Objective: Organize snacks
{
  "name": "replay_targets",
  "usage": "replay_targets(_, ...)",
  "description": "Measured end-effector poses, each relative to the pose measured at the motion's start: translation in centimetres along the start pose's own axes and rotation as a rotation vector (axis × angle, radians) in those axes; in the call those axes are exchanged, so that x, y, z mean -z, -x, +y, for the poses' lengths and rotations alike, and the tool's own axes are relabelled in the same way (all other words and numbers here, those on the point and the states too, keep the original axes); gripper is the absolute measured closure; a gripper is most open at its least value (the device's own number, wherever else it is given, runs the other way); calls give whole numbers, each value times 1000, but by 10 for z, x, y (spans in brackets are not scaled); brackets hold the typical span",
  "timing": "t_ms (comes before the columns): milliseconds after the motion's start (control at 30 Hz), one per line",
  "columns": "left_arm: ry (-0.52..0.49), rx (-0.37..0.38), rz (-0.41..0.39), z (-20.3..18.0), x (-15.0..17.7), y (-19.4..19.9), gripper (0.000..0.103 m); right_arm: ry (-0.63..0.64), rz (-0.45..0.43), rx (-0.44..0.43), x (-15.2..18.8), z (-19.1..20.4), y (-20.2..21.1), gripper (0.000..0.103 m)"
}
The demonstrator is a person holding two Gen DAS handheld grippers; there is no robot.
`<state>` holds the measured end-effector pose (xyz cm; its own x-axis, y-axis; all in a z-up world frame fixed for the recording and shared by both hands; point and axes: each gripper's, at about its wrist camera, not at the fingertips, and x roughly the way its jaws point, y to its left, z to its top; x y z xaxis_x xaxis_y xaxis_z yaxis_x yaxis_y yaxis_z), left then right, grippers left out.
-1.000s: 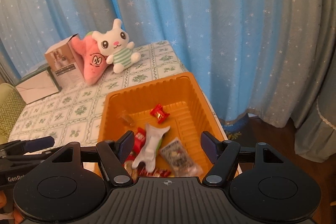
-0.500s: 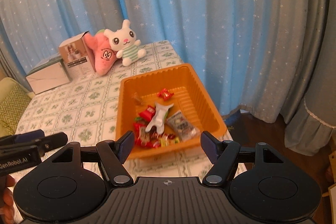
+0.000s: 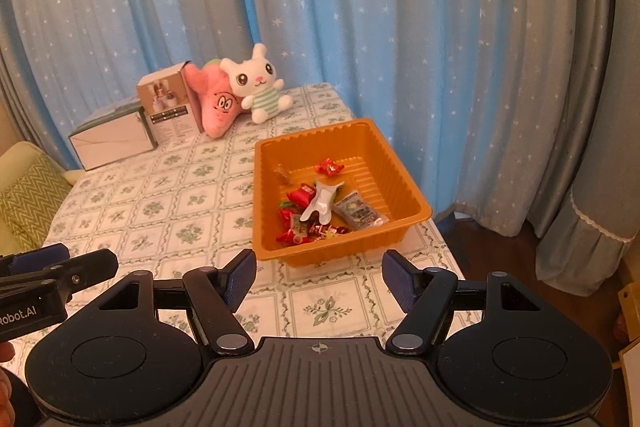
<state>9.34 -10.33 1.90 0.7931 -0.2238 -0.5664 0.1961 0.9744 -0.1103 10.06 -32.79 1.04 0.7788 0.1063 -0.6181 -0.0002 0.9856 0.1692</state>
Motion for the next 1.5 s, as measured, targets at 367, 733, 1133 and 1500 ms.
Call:
replay_targets(367, 0, -12, -35, -2, 6, 34, 33, 18, -21, -5, 14, 10, 38, 34)
replay_targets(733, 4, -13, -56, -9, 21, 54, 33, 26, -40, -19, 22, 17, 61, 33)
replay_targets(1133, 16, -29, -48, -7, 24, 61, 33, 36, -53, -19, 26, 21, 71, 34)
replay_targets(1500, 5, -33, -26, -6, 29, 64, 33, 77, -69, -13, 32, 31, 81, 34)
